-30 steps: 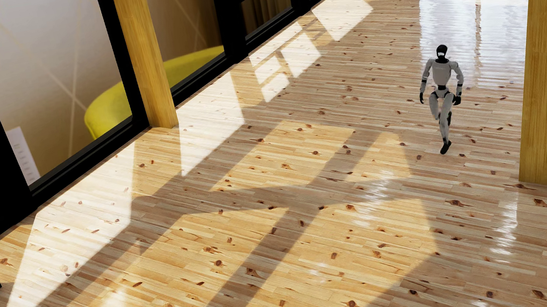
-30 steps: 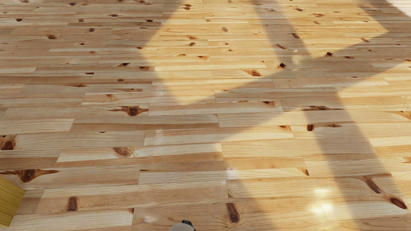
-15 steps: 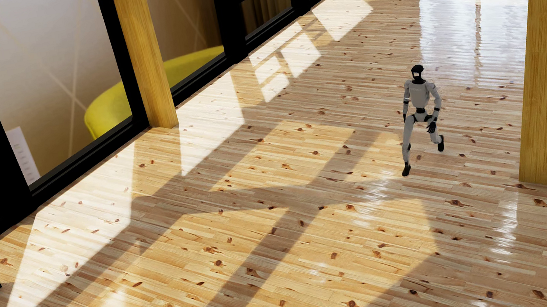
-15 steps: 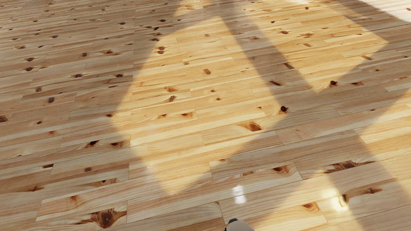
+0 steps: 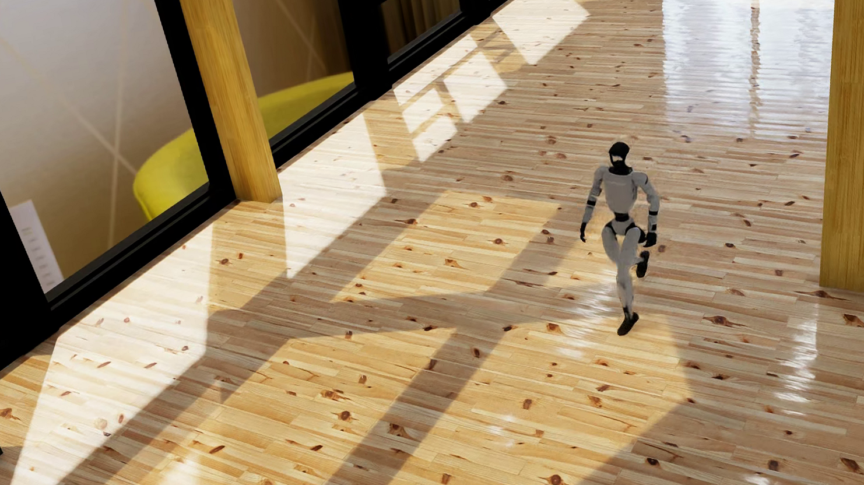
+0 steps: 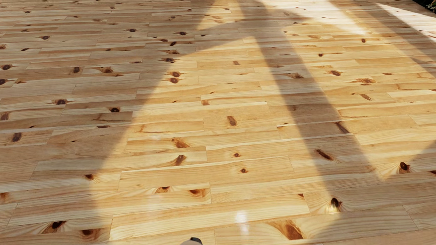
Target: Move towards the dark shelves
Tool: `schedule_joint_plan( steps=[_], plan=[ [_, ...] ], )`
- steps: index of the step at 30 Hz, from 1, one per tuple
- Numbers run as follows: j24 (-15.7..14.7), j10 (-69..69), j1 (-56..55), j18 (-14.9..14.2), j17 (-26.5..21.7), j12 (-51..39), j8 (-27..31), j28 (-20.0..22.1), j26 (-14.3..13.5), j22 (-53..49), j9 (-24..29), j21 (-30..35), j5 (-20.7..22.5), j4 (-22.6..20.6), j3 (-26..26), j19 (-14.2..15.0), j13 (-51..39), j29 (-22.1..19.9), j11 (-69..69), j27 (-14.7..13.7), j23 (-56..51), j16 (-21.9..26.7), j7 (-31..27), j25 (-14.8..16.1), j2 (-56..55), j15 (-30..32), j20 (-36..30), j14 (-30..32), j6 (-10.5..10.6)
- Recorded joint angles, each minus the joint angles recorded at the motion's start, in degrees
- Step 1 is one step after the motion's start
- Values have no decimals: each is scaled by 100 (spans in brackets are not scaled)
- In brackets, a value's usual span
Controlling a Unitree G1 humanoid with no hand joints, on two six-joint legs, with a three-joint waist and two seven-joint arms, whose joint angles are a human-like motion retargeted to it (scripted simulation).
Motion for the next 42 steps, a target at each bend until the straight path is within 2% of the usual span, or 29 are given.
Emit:
schedule_joint_plan(
  steps=[1, 2, 4, 5, 7, 10, 11, 12, 13, 14, 15, 16, 18, 19, 21, 23, 24, 25, 27, 28, 29, 31, 32, 34, 35, 36, 38, 40, 42],
  plan=[
    [0, 440, 147, 0, 6, -59, 0, 0, 0, 206, -10, 339, -75, -187, -160, 0, 53, 0, 1085, 0, 413, 33, 0, 0, -426, 825, 103, 188, -132],
    [0, 573, 343, 0, 2, -179, 0, 0, 0, 202, -44, 364, -166, -503, -331, 0, 219, 0, 2385, 0, 421, 68, 0, 0, -1241, 861, 219, 25, -250],
    [0, 101, 1588, 0, -34, -481, 0, 0, 0, 199, 142, 700, 29, -695, -962, 0, 384, 0, 3769, 0, 497, 60, 0, 0, -2429, -766, 547, -686, -246],
    [0, -229, 2232, 0, -62, -629, 0, 0, 0, 22, 156, 802, 173, -701, -1322, 0, 535, 0, 3805, 0, 549, 146, 0, 0, -3040, -1122, 485, -1122, -184],
    [0, -977, 3570, 0, -143, -734, 0, 0, 0, -690, 226, 829, 410, -474, -2065, 0, 835, 0, 2510, 0, 834, 304, 0, 0, -3828, -1175, 769, -2049, 10],
    [0, -1165, 4866, 0, -269, -1150, 0, 0, 0, -1530, 26, 831, 213, -261, -2724, 0, 1168, 0, -660, 0, 1212, 446, 0, 0, -4543, -961, 1141, -3576, 52],
    [0, -1160, 5104, 0, -275, -1301, 0, 0, 0, -1700, -59, 886, 167, -224, -2835, 0, 1241, 0, -1393, 0, 1368, 480, 0, 0, -4576, -354, 1298, -3722, 20],
    [0, -1260, 5231, 0, -277, -1427, 0, 0, 0, -1779, -166, 863, 148, -237, -2826, 0, 1310, 0, -3705, 0, 1500, 476, 0, 0, -4757, 2417, 1405, -3593, -23],
    [0, -1159, 5445, 0, -270, -1427, 0, 0, 0, -1845, -113, 891, 230, -146, -2780, 0, 1346, 0, -1451, 0, 1670, 460, 0, 0, -4937, -57, 1519, -3174, -49],
    [0, -706, 5589, 0, -284, -1312, 0, 0, 0, -1767, -59, 1007, 355, 12, -2740, 0, 1330, 0, -713, 0, 1851, 389, 0, 0, -5009, -1223, 1654, -2470, -19],
    [0, 311, 5239, 0, -246, -1211, 0, 0, 0, -1482, -124, 873, 458, 253, -2640, 0, 1342, 0, 8, 0, 1914, 259, 0, 0, -5249, -1068, 1694, -1556, 56],
    [0, 1659, 4917, 0, -236, -1093, 0, 0, 0, -1005, 47, 956, 769, 498, -2531, 0, 1193, 0, 669, 0, 2012, 172, 0, 0, -5035, -1330, 1631, -977, 104],
    [0, 4643, 3387, 0, -189, -993, 0, 0, 0, -263, 146, 1180, 1299, 466, -2200, 0, 858, 0, 404, 0, 1551, 228, 0, 0, -4201, -1529, 1081, -1212, -43],
    [0, 5203, 2737, 0, -135, -854, 0, 0, 0, -55, 163, 1084, 1428, 364, -1786, 0, 811, 0, 29, 0, 1125, 269, 0, 0, -3605, -1312, 720, -1305, -200],
    [0, 4503, 1567, 0, -56, -408, 0, 0, 0, 239, 161, 890, 1481, 127, -1100, 0, 583, 0, -860, 0, 353, 191, 0, 0, -2304, -903, 588, -783, -389],
    [0, 2144, 834, 0, -24, 10, 0, 0, 0, 211, 142, 823, 1241, 100, -424, 0, 334, 0, -1463, 0, -254, 149, 0, 0, -1304, -488, 441, 238, -460],
    [0, 958, 545, 0, -66, 189, 0, 0, 0, 218, 89, 791, 1077, 162, -259, 0, 208, 0, -1643, 0, -558, 81, 0, 0, -904, -390, 456, 413, -417],
    [0, -94, 375, 0, -163, 332, 0, 0, 0, 118, 40, 775, 945, 278, -229, 0, 102, 0, -1701, 0, -903, 35, 0, 0, -466, -168, 408, -305, -288],
    [0, -1028, -67, 0, -303, 327, 0, 0, 0, 202, -91, 571, 543, 554, 27, 0, 45, 0, -1635, 0, -1526, -72, 0, 0, -143, 371, 462, -2634, -158],
    [0, -949, -175, 0, -296, 315, 0, 0, 0, 153, -41, 488, 286, 598, 212, 0, 35, 0, -1531, 0, -1597, -41, 0, 0, 72, 892, 533, -2790, -168],
    [0, -711, -355, 0, -231, 251, 0, 0, 0, 211, -98, 459, 140, 508, 242, 0, 91, 0, -1385, 0, -1448, 9, 0, 0, 213, 1487, 549, -2099, -213],
    [0, 283, -731, 0, -54, 43, 0, 0, 0, 386, -366, 468, -92, 43, -50, 0, 308, 0, -189, 0, -727, 82, 0, 0, -256, 3144, 604, -72, -388],
    [0, 827, -473, 0, 7, -142, 0, 0, 0, 436, -206, 569, -137, -233, -224, 0, 327, 0, 946, 0, -276, 151, 0, 0, -730, 2945, 603, -77, -473],
    [0, 513, 927, 0, 18, -624, 0, 0, 0, 390, 118, 965, 23, -625, -650, 0, 257, 0, 3103, 0, 437, 251, 0, 0, -2031, 151, 743, -507, -398],
    [0, 159, 1640, 0, -27, -847, 0, 0, 0, 304, 119, 1030, 175, -624, -963, 0, 369, 0, 3466, 0, 602, 299, 0, 0, -2760, -886, 719, -903, -234],
    [0, -287, 2597, 0, -117, -912, 0, 0, 0, -194, 295, 1153, 309, -524, -1331, 0, 483, 0, 3144, 0, 738, 466, 0, 0, -3115, -1411, 677, -1342, -85],
    [0, -1016, 3883, 0, -266, -1270, 0, 0, 0, -582, 306, 1005, 326, -319, -1996, 0, 767, 0, 1661, 0, 934, 545, 0, 0, -4014, -1502, 1038, -2268, 147],
    [0, -1362, 4738, 0, -348, -1804, 0, 0, 0, -995, 225, 844, 173, -154, -2493, 0, 888, 0, -586, 0, 1137, 652, 0, 0, -4523, -1094, 1268, -3070, 226],
    [0, -1291, 5289, 0, -395, -2206, 0, 0, 0, -1299, 97, 684, -70, -23, -2840, 0, 1014, 0, -1727, 0, 1321, 739, 0, 0, -4925, -1206, 1447, -3303, 229]
  ],
)
